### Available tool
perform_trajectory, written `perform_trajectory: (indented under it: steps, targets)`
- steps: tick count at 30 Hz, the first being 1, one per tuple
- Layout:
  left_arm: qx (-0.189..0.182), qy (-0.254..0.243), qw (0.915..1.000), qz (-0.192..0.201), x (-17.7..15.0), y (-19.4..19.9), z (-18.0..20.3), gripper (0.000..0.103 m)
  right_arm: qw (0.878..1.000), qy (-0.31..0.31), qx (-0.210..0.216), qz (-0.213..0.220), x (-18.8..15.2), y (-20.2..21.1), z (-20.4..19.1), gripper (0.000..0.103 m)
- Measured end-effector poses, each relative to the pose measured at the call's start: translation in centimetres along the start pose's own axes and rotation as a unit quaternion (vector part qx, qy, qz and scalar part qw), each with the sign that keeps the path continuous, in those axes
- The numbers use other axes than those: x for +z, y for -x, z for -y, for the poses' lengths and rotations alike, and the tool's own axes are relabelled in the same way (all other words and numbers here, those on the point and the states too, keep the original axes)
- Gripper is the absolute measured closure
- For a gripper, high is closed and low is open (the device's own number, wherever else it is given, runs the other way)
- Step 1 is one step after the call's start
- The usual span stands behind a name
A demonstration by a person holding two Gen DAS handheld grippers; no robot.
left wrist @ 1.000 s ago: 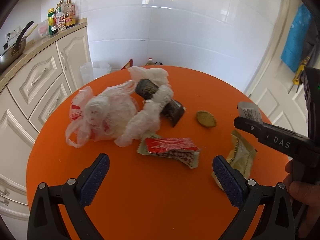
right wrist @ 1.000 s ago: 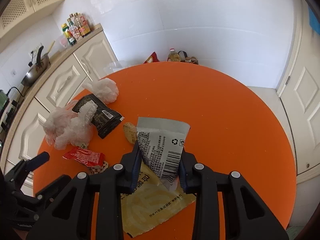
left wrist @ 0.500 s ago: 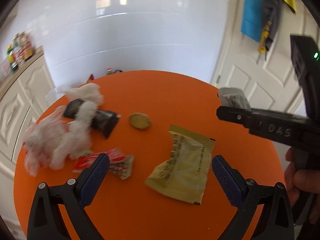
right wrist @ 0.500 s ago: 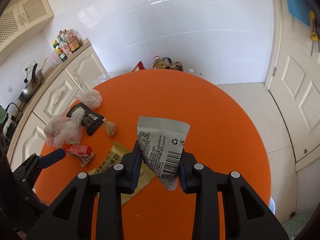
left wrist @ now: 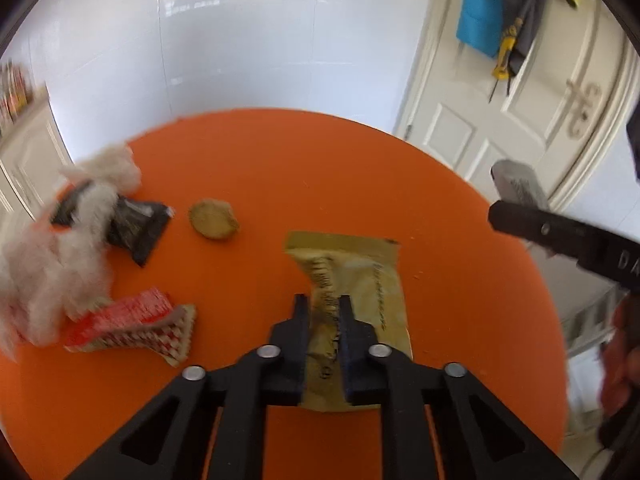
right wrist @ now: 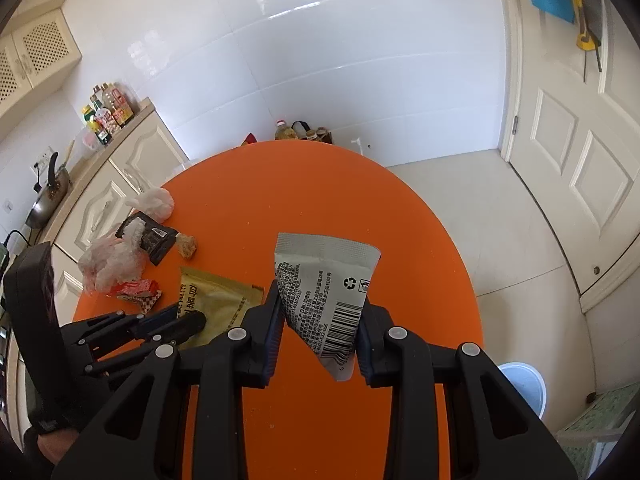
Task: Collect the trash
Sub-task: 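Grasp the yellow printed packet with the left gripper while the right holds the wrapper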
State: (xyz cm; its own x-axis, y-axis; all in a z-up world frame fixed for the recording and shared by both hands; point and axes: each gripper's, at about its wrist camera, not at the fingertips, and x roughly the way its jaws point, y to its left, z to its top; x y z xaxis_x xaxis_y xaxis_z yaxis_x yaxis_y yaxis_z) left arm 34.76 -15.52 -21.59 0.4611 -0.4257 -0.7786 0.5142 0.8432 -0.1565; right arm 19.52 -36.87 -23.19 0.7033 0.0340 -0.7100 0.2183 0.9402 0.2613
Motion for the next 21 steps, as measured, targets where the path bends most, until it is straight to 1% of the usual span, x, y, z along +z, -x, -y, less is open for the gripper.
perform_trajectory:
  steps: [2, 5, 10, 17, 21]
  targets:
    - [0.009, -0.005, 0.9999, 0.007, -0.4, 0.1, 0.0, 0.097, 1.000, -0.001, 0.002, 0.001, -0.3, 0.3, 0.0, 0.072]
    - [-0.002, 0.000, 0.9999, 0.014, -1.1, 0.3, 0.5, 0.099, 1.000, 0.002, 0.004, 0.002, -0.7, 0.8, -0.2, 0.072]
    - [-0.004, 0.002, 0.9996, 0.029, -1.8, 0.9, 0.9, 0.099, 1.000, 0.000, 0.000, 0.008, -1.2, 2.0, 0.2, 0.072]
    - [-0.010, -0.006, 0.9985, 0.054, -2.3, 4.7, 2.5, 0.099, 1.000, -0.004, -0.005, 0.025, -1.5, 4.3, 0.8, 0.072]
    - [-0.016, -0.016, 0.9977, 0.064, -3.0, 6.2, 3.5, 0.099, 0.999, -0.005, -0.007, 0.035, -1.9, 5.8, 1.3, 0.072]
